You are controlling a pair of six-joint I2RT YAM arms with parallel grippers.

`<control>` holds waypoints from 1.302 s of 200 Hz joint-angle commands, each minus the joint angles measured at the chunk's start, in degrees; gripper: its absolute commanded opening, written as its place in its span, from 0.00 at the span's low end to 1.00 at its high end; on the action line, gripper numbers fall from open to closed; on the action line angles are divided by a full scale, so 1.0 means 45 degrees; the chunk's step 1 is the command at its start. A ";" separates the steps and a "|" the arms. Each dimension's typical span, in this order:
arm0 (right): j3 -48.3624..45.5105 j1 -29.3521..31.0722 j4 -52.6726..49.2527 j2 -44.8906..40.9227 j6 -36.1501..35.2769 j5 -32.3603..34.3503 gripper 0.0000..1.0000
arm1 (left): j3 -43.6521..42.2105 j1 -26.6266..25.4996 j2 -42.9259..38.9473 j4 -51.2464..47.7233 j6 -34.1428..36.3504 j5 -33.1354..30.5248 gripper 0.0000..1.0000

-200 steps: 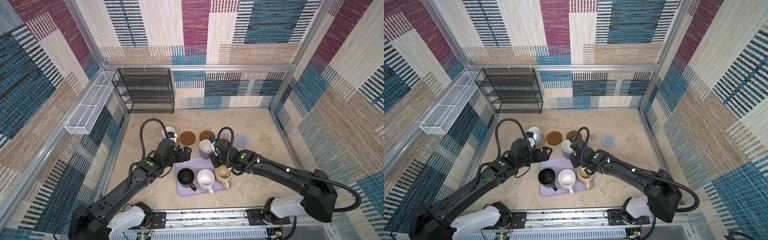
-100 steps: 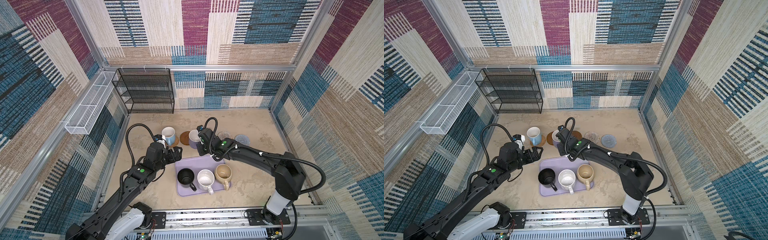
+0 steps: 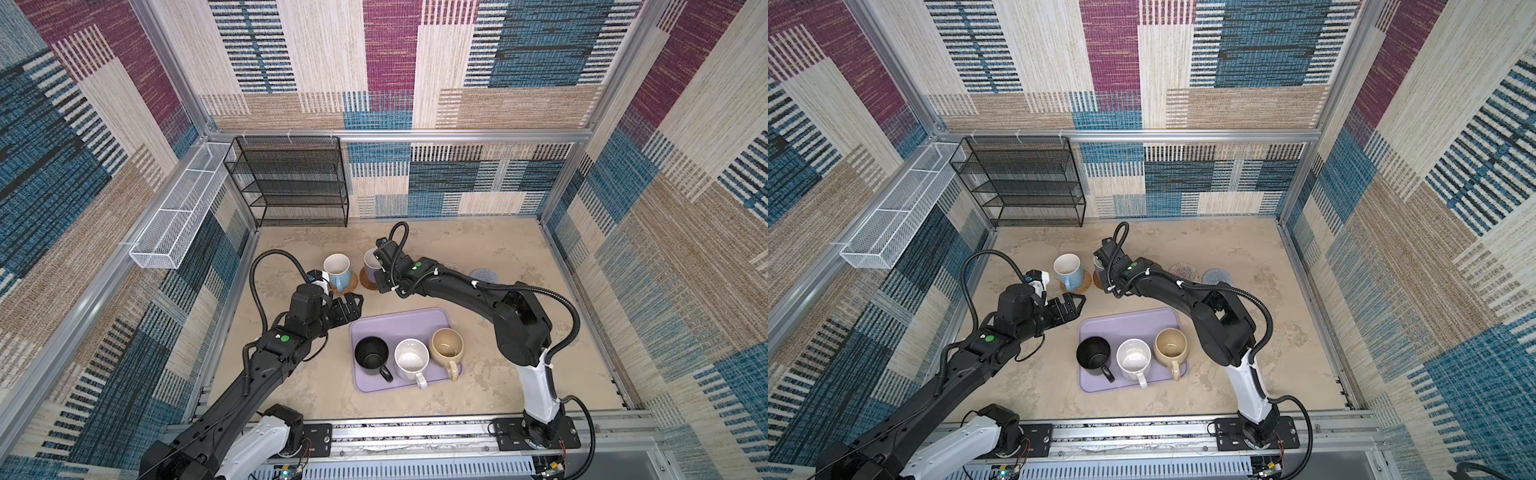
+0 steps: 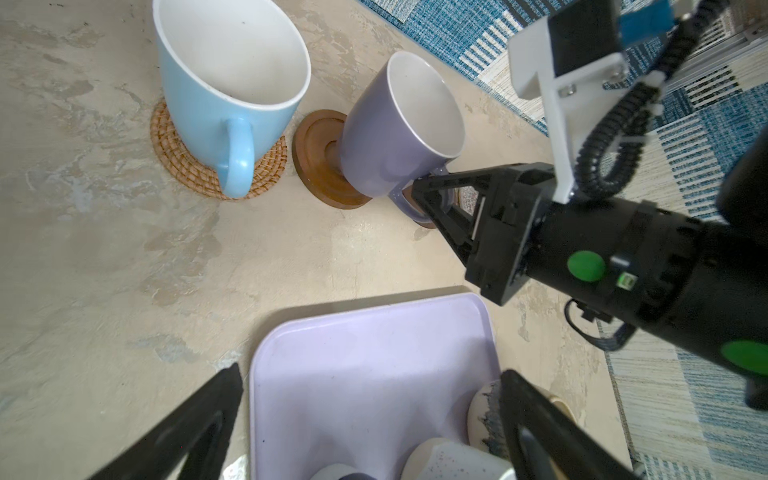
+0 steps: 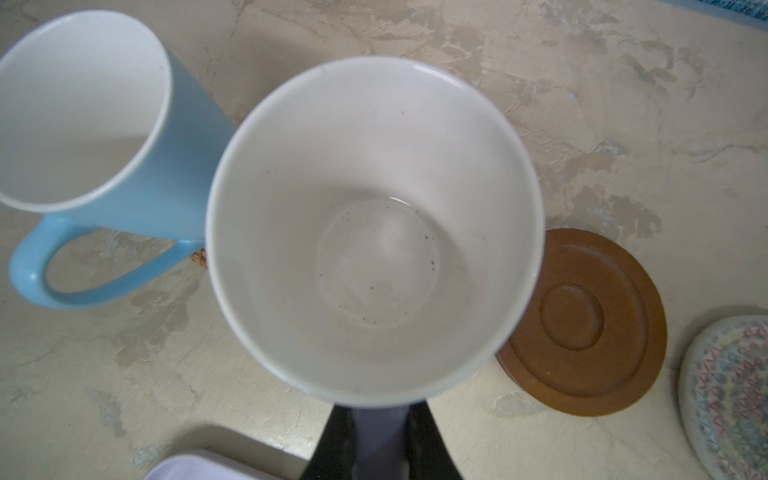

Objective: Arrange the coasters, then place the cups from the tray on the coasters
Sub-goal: 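Lift the lilac mug with right gripper toward the small brown coaster, then lower the lilac mug onto the small brown coaster and open right gripper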

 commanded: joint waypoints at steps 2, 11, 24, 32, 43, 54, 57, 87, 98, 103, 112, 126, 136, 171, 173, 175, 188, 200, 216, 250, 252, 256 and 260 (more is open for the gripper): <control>0.0512 -0.0046 0.0050 0.0421 0.0056 0.0104 0.00 | 0.0007 0.0056 0.0089 0.0461 0.0113 0.0175 0.99; 0.0541 -0.0060 0.0084 0.0545 0.0061 0.0146 0.00 | 0.0029 0.0056 0.0111 0.0414 0.0150 0.0177 0.99; 0.0642 -0.0075 0.0084 0.0713 0.0078 0.0229 0.00 | 0.0054 0.0079 0.0109 0.0394 0.0196 0.0104 0.99; 0.0730 -0.0081 0.0028 0.0817 0.0076 0.0234 0.00 | 0.0039 0.0074 0.0101 0.0352 0.0193 0.0060 0.99; 0.0912 -0.0076 -0.0060 0.0958 0.0047 0.0222 0.00 | 0.0078 0.0113 0.0111 0.0336 0.0208 0.0057 0.99; 0.1016 -0.0073 -0.0110 0.1059 0.0061 0.0255 0.00 | 0.0076 0.0101 0.0133 0.0315 0.0227 0.0059 0.99; 0.1023 -0.0063 -0.0119 0.1071 0.0061 0.0260 0.00 | 0.0076 0.0097 0.0140 0.0316 0.0234 0.0059 0.99; 0.1200 -0.0071 -0.0425 0.1274 0.0224 0.0295 0.00 | 0.0080 0.0123 0.0106 0.0239 0.0245 0.0098 0.99; 0.1278 -0.0058 -0.0581 0.1363 0.0292 0.0202 0.06 | 0.0074 0.0131 0.0072 0.0218 0.0244 0.0098 0.99; 0.1290 -0.0072 -0.0627 0.1398 0.0306 0.0168 0.14 | 0.0093 0.0133 0.0046 0.0198 0.0224 0.0098 0.99; 0.1319 -0.0063 -0.0600 0.1435 0.0315 0.0058 0.18 | 0.0094 0.0134 0.0009 0.0160 0.0218 0.0078 0.99; 0.1433 -0.0063 -0.0679 0.1600 0.0356 0.0007 0.19 | 0.0095 0.0134 -0.0070 0.0142 0.0216 0.0060 0.99; 0.1609 -0.0066 -0.0853 0.1714 0.0395 -0.0037 0.23 | 0.0095 0.0134 -0.0122 0.0080 0.0207 0.0059 0.99; 0.1457 -0.0059 -0.0941 0.1535 0.0537 -0.0147 0.41 | 0.0109 0.0147 -0.0411 -0.0218 0.0208 -0.0143 0.99; 0.1446 -0.0061 -0.0933 0.1503 0.0551 -0.0149 0.41 | 0.0104 0.0156 -0.0422 -0.0237 0.0207 -0.0162 0.99; 0.1429 -0.0061 -0.0931 0.1494 0.0564 -0.0169 0.42 | 0.0112 0.0163 -0.0449 -0.0247 0.0207 -0.0182 0.99; 0.1364 -0.0023 -0.0925 0.1396 0.0608 -0.0313 0.43 | 0.0098 0.0143 -0.0595 -0.0342 0.0207 -0.0267 0.99; 0.1217 0.0012 -0.0734 0.1284 0.0639 -0.0652 0.43 | 0.0070 0.0153 -0.0704 -0.0387 0.0232 -0.0312 0.99; 0.1090 0.0034 -0.0530 0.1238 0.0659 -0.1380 0.42 | 0.0074 0.0153 -0.0777 -0.0496 0.0288 -0.0365 0.99; 0.1209 0.0134 -0.0364 0.1383 0.0664 -0.1770 0.40 | 0.0076 0.0153 -0.0821 -0.0595 0.0330 -0.0429 0.99; 0.1228 0.0134 -0.0378 0.1401 0.0656 -0.1770 0.40 | 0.0076 0.0153 -0.0818 -0.0600 0.0326 -0.0414 0.99; 0.1271 0.0134 -0.0400 0.1430 0.0660 -0.1774 0.40 | 0.0076 0.0153 -0.0834 -0.0602 0.0334 -0.0427 0.99; 0.1294 0.0135 -0.0420 0.1450 0.0661 -0.1771 0.40 | 0.0076 0.0165 -0.0836 -0.0620 0.0335 -0.0429 0.99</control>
